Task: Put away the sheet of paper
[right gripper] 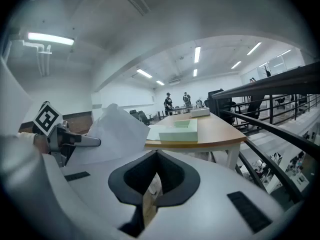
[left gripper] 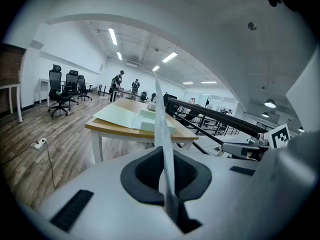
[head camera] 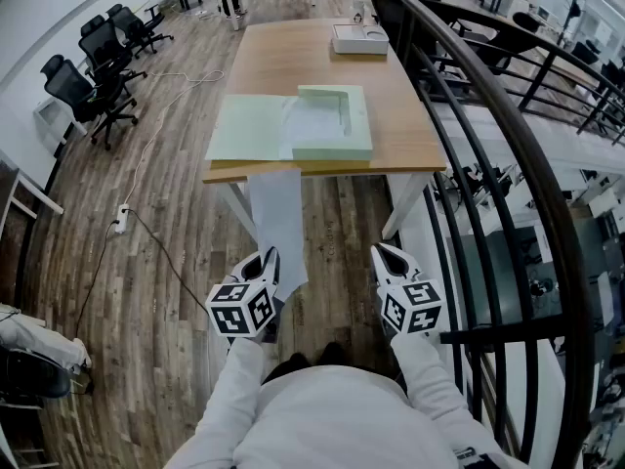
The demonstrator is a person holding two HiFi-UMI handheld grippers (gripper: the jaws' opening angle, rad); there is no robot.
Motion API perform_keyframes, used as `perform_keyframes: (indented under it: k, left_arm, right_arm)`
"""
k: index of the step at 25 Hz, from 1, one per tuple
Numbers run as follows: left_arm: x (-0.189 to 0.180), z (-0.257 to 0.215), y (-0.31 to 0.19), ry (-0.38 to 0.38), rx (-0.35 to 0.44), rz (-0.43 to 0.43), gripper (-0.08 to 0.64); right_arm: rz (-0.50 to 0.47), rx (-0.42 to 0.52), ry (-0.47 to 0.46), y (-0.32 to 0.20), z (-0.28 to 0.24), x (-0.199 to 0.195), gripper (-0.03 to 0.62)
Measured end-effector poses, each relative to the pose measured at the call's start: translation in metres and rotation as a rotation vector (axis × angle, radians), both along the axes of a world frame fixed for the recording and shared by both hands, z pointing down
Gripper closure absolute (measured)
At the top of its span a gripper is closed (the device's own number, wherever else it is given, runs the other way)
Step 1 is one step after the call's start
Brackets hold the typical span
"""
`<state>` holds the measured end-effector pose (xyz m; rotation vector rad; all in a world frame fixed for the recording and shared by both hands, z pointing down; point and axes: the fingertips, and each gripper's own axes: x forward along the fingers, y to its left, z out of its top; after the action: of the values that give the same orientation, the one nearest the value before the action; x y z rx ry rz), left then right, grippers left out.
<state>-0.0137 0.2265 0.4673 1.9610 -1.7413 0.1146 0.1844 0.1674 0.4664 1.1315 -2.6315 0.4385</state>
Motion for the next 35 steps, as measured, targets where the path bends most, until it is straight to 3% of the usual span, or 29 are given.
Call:
perform_keyframes:
  k: [11,17,35]
  left_arm:
    - [0.003,-0.006,0.003,-0.006,0.026,-0.009,0.543]
    - [-0.004,-0.008,-0.008,-0.01,0.037,-0.006,0.543]
    - [-0.079,-0.01,-0.129,0.037,0.047,0.001,0.543]
  right_arm:
    - [-0.021,-0.007,-0.045,0.0,0.001,-0.002,0.566]
    - [-0.035,0.044,-0.023,-0.01,-0.002,-0.011,0.565]
    - [0.023,0.03,-0.032,-0.128,-0.005,-0.068,0.565]
